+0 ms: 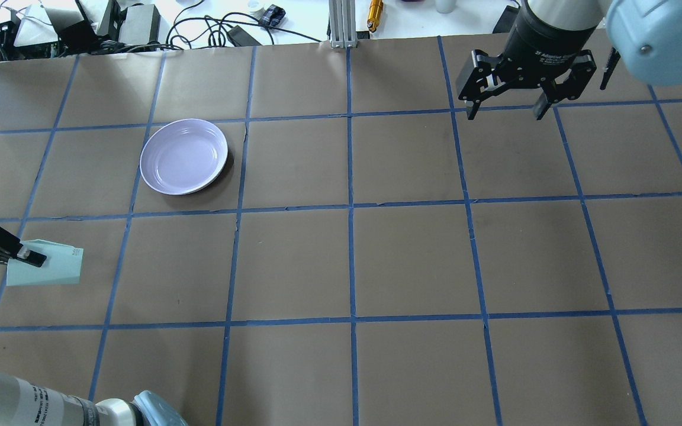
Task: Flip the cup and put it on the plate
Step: 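Lift the mug with the left gripper, rotating it upright, then carry the upright mug with the left gripper over the white plate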
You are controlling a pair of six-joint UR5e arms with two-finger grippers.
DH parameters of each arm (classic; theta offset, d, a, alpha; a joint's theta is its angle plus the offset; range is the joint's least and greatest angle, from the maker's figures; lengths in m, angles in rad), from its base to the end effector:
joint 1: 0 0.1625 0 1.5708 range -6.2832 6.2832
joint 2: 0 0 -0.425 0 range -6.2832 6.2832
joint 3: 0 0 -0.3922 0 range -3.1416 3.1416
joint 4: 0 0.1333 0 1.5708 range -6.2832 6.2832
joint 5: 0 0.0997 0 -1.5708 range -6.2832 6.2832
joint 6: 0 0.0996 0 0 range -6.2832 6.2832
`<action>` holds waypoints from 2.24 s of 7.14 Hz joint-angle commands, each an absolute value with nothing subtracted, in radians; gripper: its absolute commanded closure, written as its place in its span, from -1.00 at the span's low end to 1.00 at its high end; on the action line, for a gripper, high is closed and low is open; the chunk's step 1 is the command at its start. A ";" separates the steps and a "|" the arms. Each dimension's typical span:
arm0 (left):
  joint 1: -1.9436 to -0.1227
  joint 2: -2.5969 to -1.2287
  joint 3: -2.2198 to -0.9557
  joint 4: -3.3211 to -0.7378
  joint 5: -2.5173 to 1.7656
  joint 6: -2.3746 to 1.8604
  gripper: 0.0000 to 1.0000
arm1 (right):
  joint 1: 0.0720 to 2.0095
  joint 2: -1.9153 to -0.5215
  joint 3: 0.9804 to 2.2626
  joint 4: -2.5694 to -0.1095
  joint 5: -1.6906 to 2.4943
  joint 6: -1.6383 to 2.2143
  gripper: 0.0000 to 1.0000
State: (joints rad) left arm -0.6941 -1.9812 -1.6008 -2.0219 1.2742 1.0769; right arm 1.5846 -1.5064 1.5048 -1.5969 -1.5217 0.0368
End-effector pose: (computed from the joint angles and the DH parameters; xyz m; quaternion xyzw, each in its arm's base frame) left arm 0.2903 -0.4529 0.2476 -0.0258 -0.8943 -0.1282 0.4280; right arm 0.1454 -0.5200 0.4906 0.0112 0.9995 -0.0132 0.0249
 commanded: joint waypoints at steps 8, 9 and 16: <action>-1.092 -1.874 -1.508 -1.751 1.301 0.550 1.00 | 1.585 -1.506 1.506 -1.597 -1.522 0.038 -1.00; -1.135 -1.879 -1.508 -1.693 1.345 0.507 1.00 | 1.585 -1.506 1.506 -1.597 -1.522 0.038 -1.00; -1.416 -1.992 -1.496 -1.367 1.670 0.546 1.00 | 1.585 -1.506 1.505 -1.597 -1.522 0.038 -1.00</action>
